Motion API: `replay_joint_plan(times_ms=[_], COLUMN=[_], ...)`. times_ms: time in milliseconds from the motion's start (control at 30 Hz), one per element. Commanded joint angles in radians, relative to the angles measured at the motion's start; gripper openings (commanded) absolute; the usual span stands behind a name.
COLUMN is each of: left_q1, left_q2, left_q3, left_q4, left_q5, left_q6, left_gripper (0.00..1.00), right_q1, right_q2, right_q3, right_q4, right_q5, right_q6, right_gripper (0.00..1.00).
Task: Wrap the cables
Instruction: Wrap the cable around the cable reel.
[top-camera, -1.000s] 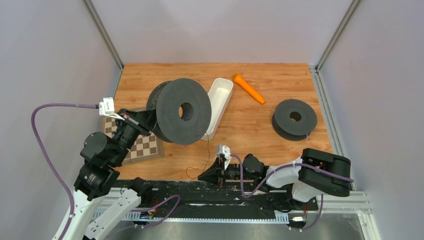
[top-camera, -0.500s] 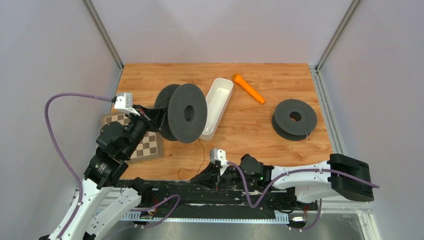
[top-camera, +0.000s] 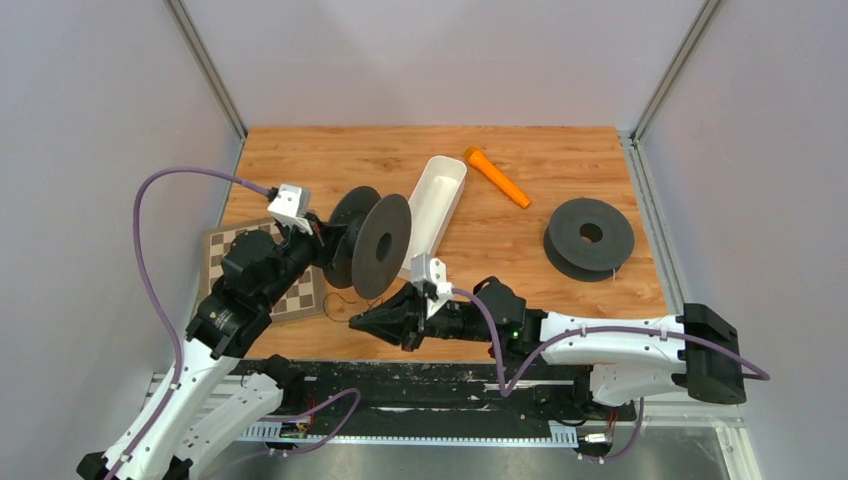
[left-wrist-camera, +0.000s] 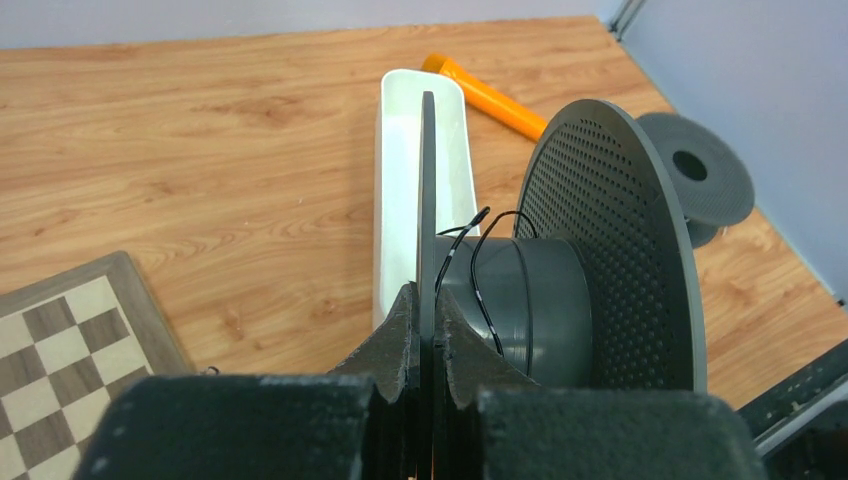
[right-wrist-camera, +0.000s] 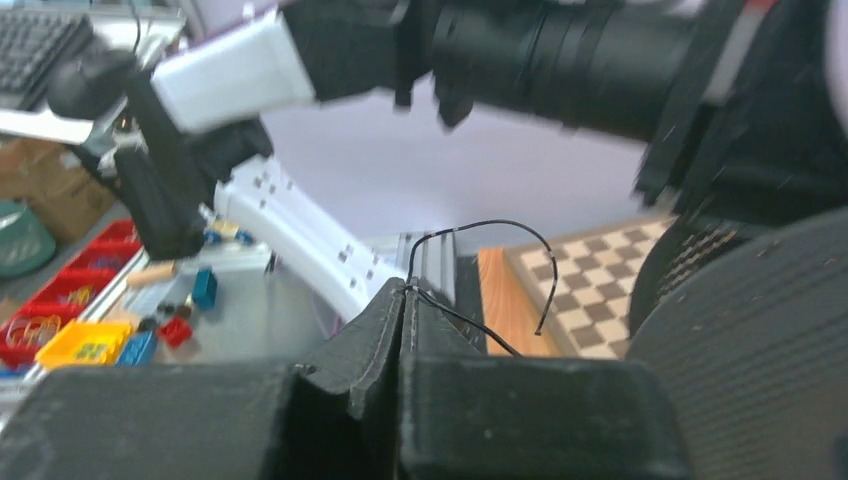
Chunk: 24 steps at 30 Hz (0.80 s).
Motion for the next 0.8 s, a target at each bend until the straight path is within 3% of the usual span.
replay_joint_plan(times_ms=[0,433,767], left_q1=[-0.02,-0.047,-0.047], left_q2=[-0.005,-0.023,-0.017], left_q3=[-0.008,-0.059,-0.071], left_q4=[0.084,0.063,0.06], left_q5=[0.029,0.073,0.104], left_q6=[0.092,0.164,0.162], left_gripper=[0.0,0.0,0.0], right_q1=[-0.059,-0.218,-0.263], right_q2=[0.038,0.153,0.173], right_q3=[0.111,0.162,0.197], right_q4=[0.001,0.271,0.28], right_q5=[0.033,-0.006,0.083], right_q6=[0.112,0.438,0.435], right_gripper=[0.0,0.0,0.0])
